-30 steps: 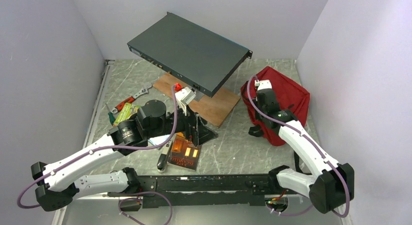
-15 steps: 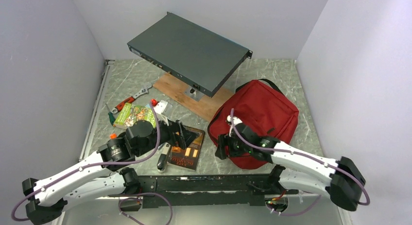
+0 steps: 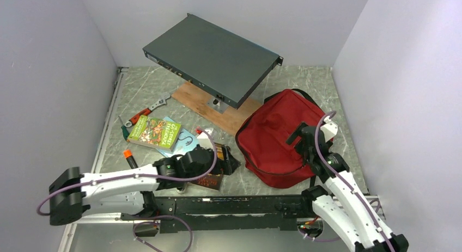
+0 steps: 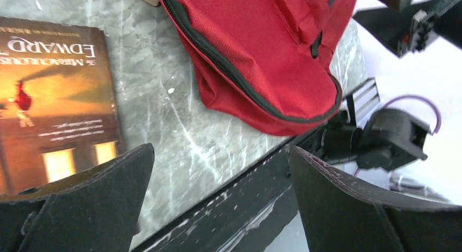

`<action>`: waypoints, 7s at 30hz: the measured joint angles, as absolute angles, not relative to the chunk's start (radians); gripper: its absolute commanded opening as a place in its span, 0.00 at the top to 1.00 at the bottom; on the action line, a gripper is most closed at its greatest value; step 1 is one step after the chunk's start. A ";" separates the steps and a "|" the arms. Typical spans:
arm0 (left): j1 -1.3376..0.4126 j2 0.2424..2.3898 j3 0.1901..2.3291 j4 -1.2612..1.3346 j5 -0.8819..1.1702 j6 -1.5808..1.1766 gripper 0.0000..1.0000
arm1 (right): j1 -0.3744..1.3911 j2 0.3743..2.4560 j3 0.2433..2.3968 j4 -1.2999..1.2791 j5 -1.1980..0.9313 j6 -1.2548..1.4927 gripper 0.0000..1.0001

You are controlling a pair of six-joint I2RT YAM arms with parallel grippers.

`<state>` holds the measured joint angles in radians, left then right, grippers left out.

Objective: Pack the student bag
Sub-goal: Adjust the student bag at the center of the board, then unzip the student bag at the center of the board, then pick up the stationery from the center of the board.

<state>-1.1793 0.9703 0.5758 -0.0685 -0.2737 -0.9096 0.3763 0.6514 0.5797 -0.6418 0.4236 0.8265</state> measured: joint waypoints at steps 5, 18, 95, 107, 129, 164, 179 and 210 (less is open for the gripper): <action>-1.181 1.205 0.607 0.051 -0.304 -1.062 0.00 | 0.219 0.708 0.580 -0.669 0.422 0.797 0.32; -1.076 1.514 0.709 0.239 -0.144 -1.172 0.14 | -0.083 0.760 0.556 -0.541 0.170 0.686 0.63; -1.283 1.175 0.639 0.376 -0.210 -0.563 0.00 | 0.208 0.787 0.506 -0.317 -0.080 0.637 0.27; -1.299 1.713 1.270 0.142 -0.499 -0.411 0.24 | -0.089 0.600 0.477 -0.447 0.020 0.683 0.35; -1.104 2.155 1.724 -0.143 -0.251 -0.652 0.58 | -0.107 0.587 0.270 -0.255 -0.296 0.629 0.40; -1.101 2.072 1.642 -0.121 -0.195 -0.507 1.00 | -0.107 0.766 0.261 -0.097 -0.426 0.570 0.59; -1.093 1.892 1.463 -0.185 -0.580 -0.456 1.00 | -0.102 0.699 0.257 -0.183 -0.205 0.712 1.00; -1.063 0.852 0.909 -0.363 -0.077 -0.338 0.00 | 0.201 0.517 0.425 -0.404 -0.239 0.556 0.25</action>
